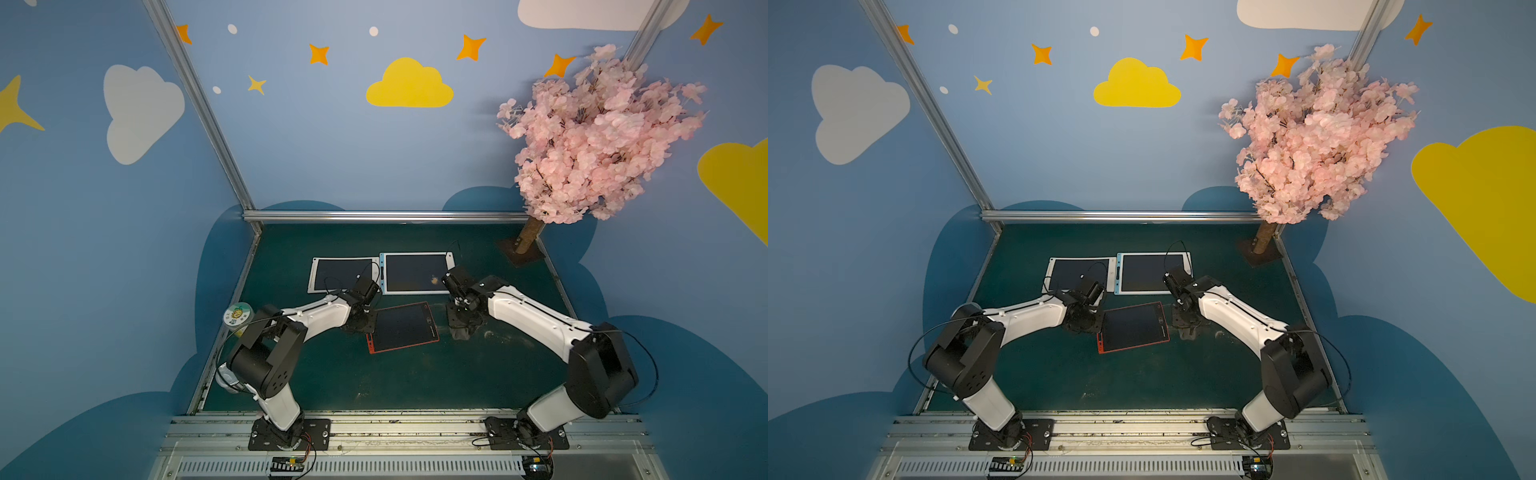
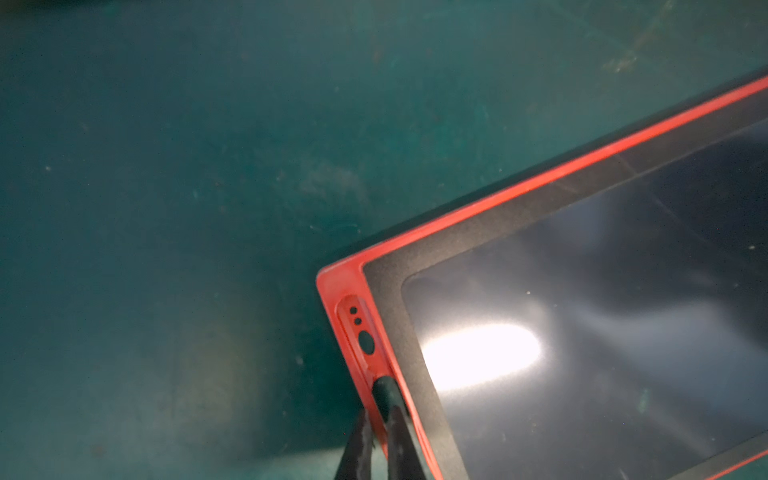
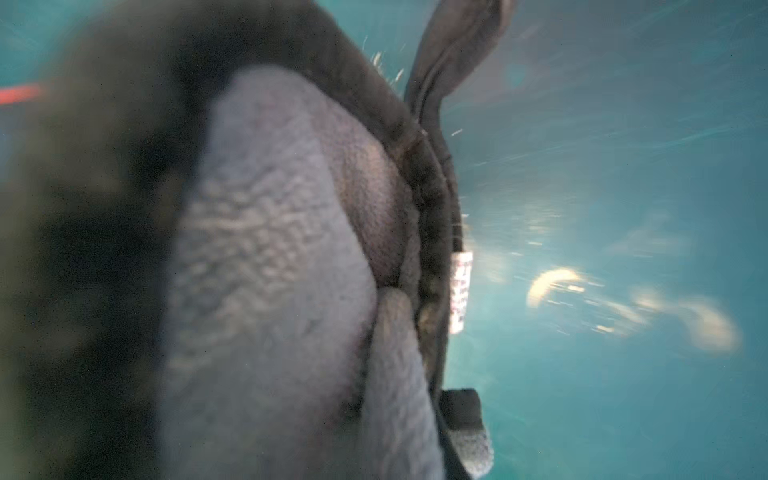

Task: Wipe the drawing tablet
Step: Wipe the dirt from the drawing tablet.

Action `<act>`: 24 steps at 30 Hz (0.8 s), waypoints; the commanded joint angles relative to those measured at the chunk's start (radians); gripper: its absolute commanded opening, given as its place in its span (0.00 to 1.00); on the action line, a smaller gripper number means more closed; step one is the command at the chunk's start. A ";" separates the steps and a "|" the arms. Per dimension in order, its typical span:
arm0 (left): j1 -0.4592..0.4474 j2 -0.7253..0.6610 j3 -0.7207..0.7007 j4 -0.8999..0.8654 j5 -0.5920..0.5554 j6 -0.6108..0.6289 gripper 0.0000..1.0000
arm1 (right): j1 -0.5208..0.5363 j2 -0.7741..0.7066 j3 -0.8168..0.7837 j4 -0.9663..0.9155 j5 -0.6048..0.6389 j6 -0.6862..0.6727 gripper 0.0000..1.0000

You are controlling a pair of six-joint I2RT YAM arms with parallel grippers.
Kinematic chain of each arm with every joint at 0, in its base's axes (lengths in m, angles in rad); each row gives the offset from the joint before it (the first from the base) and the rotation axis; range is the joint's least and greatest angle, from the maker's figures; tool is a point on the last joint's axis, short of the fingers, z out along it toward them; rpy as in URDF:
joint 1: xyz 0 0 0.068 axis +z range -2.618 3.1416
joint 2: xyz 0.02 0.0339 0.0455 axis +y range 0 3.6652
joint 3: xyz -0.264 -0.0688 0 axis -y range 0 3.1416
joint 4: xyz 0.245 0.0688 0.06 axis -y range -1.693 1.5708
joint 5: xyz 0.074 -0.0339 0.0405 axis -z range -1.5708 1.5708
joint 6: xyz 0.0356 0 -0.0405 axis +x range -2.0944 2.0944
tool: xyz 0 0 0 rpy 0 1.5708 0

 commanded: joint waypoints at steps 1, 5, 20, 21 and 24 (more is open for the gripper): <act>-0.002 -0.020 -0.014 -0.046 0.012 0.003 0.10 | 0.009 -0.067 0.042 -0.067 0.076 -0.015 0.00; -0.004 -0.018 -0.011 -0.045 0.016 0.001 0.10 | 0.021 -0.055 0.040 -0.041 0.022 -0.026 0.00; -0.011 -0.025 -0.009 -0.058 0.006 -0.002 0.10 | 0.118 0.307 0.196 0.063 -0.120 -0.121 0.00; -0.011 -0.025 -0.008 -0.058 0.006 -0.002 0.10 | 0.121 0.328 0.212 0.057 -0.108 -0.122 0.00; -0.014 -0.022 -0.004 -0.057 0.007 -0.004 0.10 | 0.126 0.389 0.265 0.040 -0.060 -0.116 0.00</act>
